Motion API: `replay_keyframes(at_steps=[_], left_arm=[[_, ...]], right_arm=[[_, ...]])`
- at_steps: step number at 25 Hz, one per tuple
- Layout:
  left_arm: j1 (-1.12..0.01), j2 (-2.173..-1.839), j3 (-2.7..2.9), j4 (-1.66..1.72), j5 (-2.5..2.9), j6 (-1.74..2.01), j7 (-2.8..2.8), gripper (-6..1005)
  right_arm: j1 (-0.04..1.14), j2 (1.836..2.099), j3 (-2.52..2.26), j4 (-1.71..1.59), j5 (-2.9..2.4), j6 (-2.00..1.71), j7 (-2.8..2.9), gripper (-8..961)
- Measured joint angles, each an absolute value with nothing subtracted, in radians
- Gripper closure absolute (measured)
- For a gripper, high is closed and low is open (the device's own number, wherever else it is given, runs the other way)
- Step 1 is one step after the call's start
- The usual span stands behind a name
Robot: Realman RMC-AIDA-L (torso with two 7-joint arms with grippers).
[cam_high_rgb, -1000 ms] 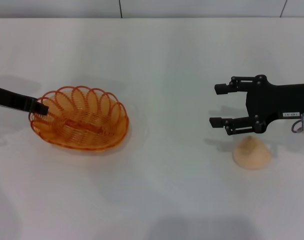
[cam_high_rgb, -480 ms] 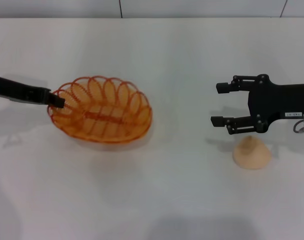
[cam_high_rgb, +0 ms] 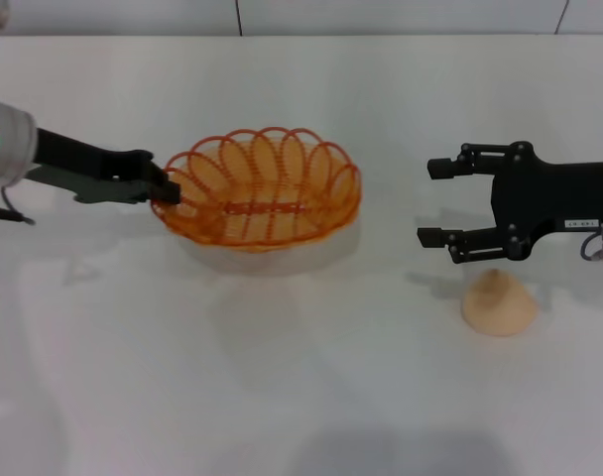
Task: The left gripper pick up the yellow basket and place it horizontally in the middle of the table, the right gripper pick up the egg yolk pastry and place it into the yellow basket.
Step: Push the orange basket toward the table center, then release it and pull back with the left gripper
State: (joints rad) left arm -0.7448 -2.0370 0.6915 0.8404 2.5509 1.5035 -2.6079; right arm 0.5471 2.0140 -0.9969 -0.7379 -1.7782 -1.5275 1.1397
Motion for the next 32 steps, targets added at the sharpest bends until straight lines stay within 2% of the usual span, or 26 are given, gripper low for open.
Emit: replay_keyframes(at_steps=[8,20,30,32], left_arm=[[-0.758,-2.077,0.883,0.838,2.519,1.423,-2.709,922],[-0.740,-2.079,0.942,0.837,2.442,1.384,-2.742,923],[-0.725,-2.077,0.939,0.839,2.431,1.386,-2.739,889],[-0.720,-2.079,0.936,0.841,2.430,1.384,-2.739,850]], right_arm=[[0.555,2.014,-0.999,-0.738,-1.778,-1.532,1.135,188],[0.547,2.011,-0.999,-0.738,-1.778,-1.540,1.137,190],[0.545,2.013,-0.999,-0.736,-1.780,-1.540,1.134,191],[0.543,2.013,-0.999,-0.736,-1.781,-1.540,1.134,191]])
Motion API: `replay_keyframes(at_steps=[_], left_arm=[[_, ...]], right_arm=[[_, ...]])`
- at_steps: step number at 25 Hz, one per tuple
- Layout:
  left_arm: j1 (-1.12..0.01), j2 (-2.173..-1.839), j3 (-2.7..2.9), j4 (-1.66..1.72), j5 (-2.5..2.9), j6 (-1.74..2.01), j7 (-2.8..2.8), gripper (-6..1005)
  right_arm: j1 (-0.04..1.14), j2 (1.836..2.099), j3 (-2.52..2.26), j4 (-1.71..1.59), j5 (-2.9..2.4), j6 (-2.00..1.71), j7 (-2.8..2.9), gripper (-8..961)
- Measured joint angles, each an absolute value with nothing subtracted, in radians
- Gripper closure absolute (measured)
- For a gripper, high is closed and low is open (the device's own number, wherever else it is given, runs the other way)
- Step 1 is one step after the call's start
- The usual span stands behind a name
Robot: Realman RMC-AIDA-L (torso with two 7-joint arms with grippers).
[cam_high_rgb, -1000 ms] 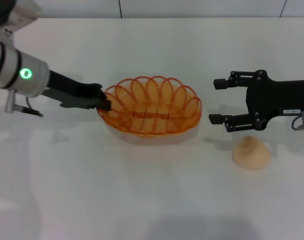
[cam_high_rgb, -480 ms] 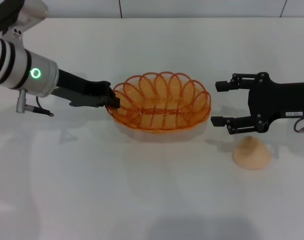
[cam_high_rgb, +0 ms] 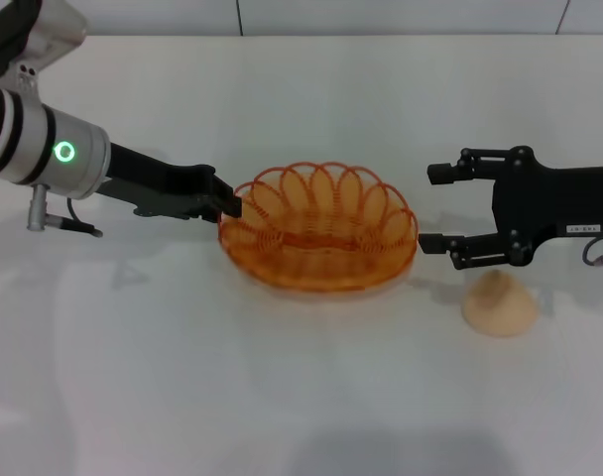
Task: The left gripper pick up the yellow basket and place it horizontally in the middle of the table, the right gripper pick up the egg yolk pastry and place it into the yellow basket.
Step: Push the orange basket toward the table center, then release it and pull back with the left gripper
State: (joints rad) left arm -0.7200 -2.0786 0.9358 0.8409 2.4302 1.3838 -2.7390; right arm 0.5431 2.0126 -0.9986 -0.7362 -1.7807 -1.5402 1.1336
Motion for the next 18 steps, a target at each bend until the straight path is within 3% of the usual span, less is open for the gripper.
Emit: replay_keyframes(at_steps=[9,15,17,18], left_arm=[[-0.708,-2.071,0.933,0.845,2.415,1.382,-2.733,672],[-0.692,-2.065,0.939,0.871,2.420,1.382,-2.729,438],[-0.685,-2.065,0.941,0.883,2.421,1.387,-2.719,234],[-0.684,-2.065,0.940,0.886,2.421,1.389,-2.706,216]], right_arm=[[0.539,2.013,-0.999,-0.737,-1.779,-1.542,1.134,192],[0.537,2.013,-0.999,-0.737,-1.778,-1.542,1.134,193],[0.537,2.013,-0.999,-0.735,-1.778,-1.542,1.134,193],[0.536,2.013,-0.999,-0.735,-1.778,-1.542,1.135,193]])
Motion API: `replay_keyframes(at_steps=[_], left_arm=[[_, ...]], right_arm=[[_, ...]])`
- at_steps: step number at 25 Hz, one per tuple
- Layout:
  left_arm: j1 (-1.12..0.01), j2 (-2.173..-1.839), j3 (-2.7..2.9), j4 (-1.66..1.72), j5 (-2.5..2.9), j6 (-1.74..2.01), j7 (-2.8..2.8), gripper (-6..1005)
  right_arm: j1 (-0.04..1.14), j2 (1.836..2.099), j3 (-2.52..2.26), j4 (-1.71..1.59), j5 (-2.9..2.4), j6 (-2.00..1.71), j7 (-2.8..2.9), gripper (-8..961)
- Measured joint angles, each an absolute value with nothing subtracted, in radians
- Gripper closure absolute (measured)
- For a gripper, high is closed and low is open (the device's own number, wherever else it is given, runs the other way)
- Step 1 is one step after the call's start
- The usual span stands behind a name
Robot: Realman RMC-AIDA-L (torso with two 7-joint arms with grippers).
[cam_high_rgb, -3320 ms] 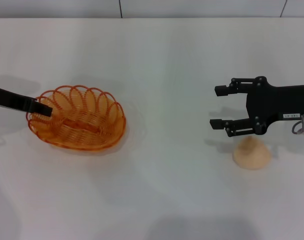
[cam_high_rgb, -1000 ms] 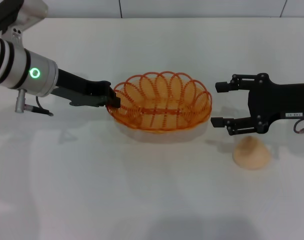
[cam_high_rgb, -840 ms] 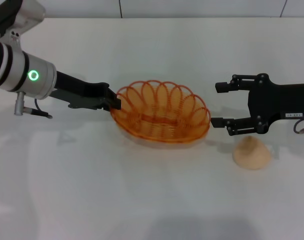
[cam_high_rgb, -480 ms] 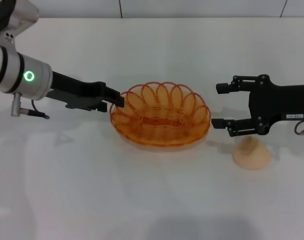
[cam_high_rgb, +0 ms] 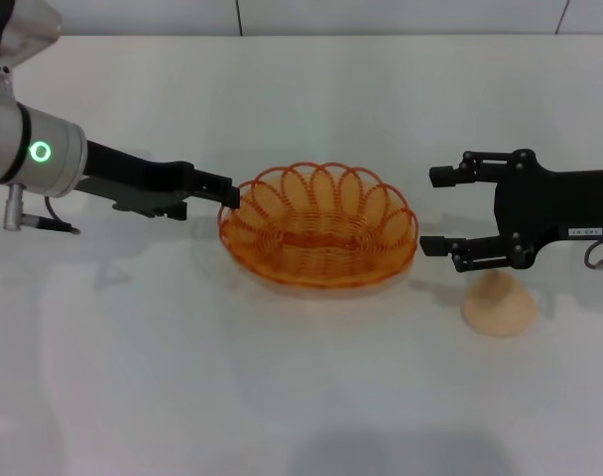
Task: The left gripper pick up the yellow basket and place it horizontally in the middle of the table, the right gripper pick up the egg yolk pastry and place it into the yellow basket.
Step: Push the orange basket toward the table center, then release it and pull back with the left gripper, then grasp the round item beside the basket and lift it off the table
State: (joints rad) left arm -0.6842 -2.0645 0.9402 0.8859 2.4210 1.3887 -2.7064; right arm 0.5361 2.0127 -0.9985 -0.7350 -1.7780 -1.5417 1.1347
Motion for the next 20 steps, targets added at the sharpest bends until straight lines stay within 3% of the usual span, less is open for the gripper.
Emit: replay_keyframes(at_steps=[5,15,20], left_arm=[[-0.645,-2.063,0.933,0.916,2.378,1.383,-2.552,125],[-0.502,-2.074,0.852,0.920,2.048,1.390,-1.990,127],[-0.473,-2.050,0.854,0.912,1.974,1.483,-1.809,129]], right_arm=[[0.534,2.014,-0.998,-0.731,-1.778,-1.542,1.139,194],[0.510,2.014,-0.994,-0.734,-1.775,-1.536,1.163,195],[0.493,2.014,-0.989,-0.734,-1.774,-1.536,1.166,196]])
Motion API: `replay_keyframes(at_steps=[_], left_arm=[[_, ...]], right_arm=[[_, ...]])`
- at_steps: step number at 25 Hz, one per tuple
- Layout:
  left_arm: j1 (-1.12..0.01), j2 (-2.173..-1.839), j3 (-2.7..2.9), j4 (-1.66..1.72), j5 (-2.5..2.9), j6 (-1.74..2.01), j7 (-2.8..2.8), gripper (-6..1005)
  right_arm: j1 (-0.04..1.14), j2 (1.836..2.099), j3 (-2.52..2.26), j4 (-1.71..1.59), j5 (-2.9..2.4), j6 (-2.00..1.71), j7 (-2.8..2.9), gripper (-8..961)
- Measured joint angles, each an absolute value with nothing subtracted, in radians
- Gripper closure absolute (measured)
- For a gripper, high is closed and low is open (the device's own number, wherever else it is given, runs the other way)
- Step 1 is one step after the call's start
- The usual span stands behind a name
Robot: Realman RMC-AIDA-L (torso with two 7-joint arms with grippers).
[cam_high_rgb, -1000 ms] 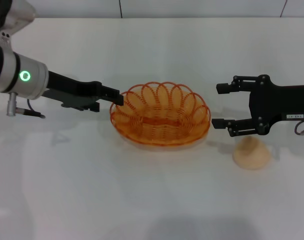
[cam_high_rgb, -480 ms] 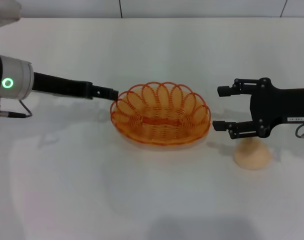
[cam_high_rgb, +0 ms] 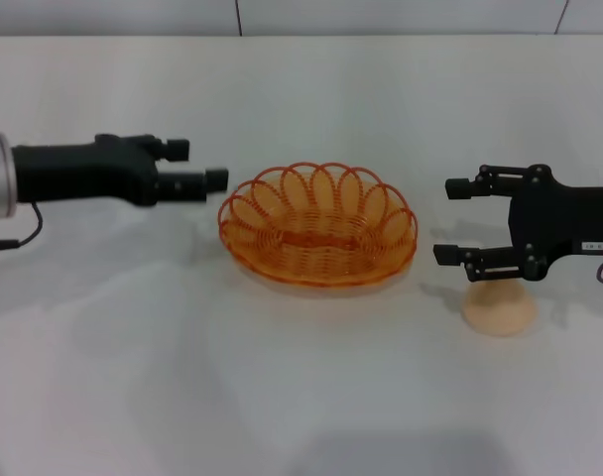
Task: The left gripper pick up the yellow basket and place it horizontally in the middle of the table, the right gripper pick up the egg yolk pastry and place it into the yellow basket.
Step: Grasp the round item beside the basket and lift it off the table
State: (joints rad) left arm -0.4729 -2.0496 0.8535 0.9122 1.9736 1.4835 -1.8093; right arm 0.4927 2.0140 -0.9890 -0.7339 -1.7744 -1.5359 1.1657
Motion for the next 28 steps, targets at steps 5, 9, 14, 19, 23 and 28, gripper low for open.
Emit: replay_keyframes(at_steps=[5,9,14,19,23,28], left_arm=[[-0.466,-2.022,0.831,0.847,1.968,1.621,-1.576,132],[-0.446,-1.999,0.800,0.809,1.971,1.729,-1.385,128],[-0.435,-1.968,0.794,0.783,2.010,1.773,-1.332,129],[-0.426,-1.962,0.788,0.772,2.017,1.746,-1.307,131],[-0.423,-1.962,0.789,0.772,2.019,1.750,-1.302,132],[-0.422,-1.963,0.793,0.773,2.037,1.752,-1.299,134]], right_arm=[[0.477,2.014,-0.988,-0.730,-1.767,-1.538,1.166,196],[0.468,2.013,-0.988,-0.731,-1.760,-1.545,1.170,197],[0.462,2.012,-0.993,-0.737,-1.760,-1.556,1.196,197],[0.461,2.010,-1.019,-0.804,-1.807,-1.545,1.312,198],[0.460,2.010,-1.059,-0.890,-1.871,-1.533,1.417,198],[0.465,2.009,-1.106,-1.041,-2.010,-1.538,1.600,199]])
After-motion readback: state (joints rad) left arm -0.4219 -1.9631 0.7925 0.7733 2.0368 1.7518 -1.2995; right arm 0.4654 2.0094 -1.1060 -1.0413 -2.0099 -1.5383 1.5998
